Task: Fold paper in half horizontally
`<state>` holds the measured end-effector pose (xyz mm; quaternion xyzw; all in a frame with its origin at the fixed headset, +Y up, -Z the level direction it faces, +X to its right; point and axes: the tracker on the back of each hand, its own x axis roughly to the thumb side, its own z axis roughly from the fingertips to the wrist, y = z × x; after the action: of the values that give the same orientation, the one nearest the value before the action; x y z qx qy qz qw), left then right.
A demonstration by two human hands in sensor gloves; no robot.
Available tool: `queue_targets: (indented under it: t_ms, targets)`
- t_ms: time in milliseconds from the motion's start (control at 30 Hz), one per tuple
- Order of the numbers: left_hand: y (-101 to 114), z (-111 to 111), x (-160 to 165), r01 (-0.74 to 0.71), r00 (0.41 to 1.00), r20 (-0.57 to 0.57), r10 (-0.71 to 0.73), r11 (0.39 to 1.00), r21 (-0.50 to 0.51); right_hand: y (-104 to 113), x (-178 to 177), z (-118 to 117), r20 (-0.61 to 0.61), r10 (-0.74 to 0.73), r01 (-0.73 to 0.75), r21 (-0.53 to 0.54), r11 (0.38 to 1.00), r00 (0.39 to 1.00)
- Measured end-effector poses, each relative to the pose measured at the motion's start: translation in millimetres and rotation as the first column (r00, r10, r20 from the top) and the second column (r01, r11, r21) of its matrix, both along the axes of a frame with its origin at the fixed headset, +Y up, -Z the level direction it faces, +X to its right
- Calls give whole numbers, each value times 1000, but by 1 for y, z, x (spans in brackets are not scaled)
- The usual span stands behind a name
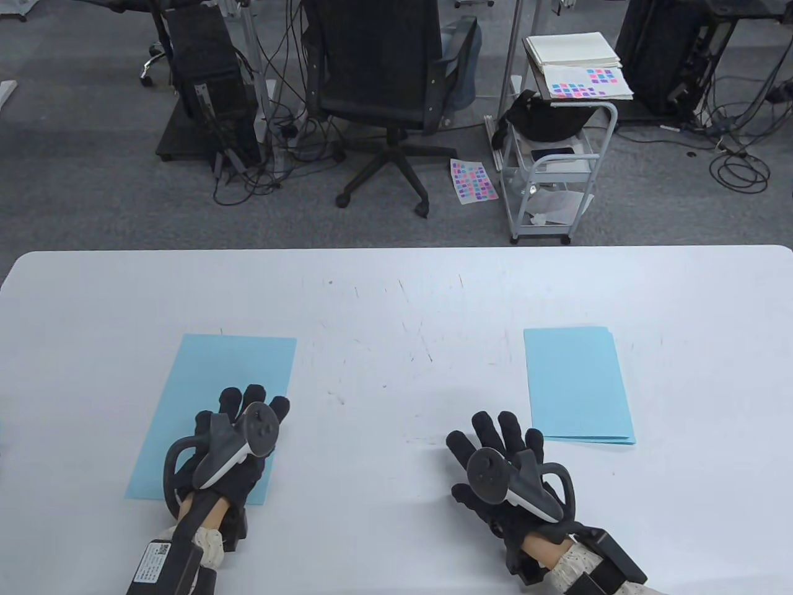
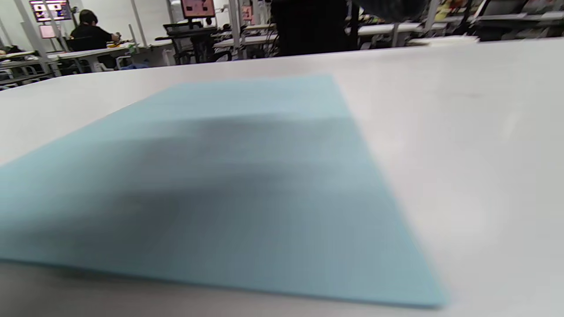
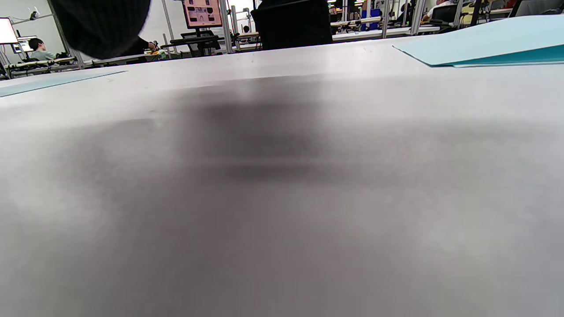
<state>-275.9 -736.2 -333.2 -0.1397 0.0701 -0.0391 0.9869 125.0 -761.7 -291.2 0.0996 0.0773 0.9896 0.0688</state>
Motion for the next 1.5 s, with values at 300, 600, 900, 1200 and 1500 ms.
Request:
queue_targets:
  t_ms: [300,600,900,1200,1500]
  targets:
    - [-37,-6,-42,12,997,-67,-25,982,-191,0,3,-3,20,-23,24,-17,1000,1000]
    - [-43,-7,-36,-7,998,-64,-8,975,-224,-1,10,-7,49,-39,41,-35,999,998]
    - [-44,-8,-4,-47,998,-46,38,974,-220,0,11,-8,52,-45,47,-39,998,998]
    - [-42,-8,43,-16,999,-38,9,978,-206,2,13,-8,50,-50,51,-30,998,998]
    - [-41,-3,88,10,1000,2,-10,983,-183,3,16,-9,60,-60,62,-24,998,996]
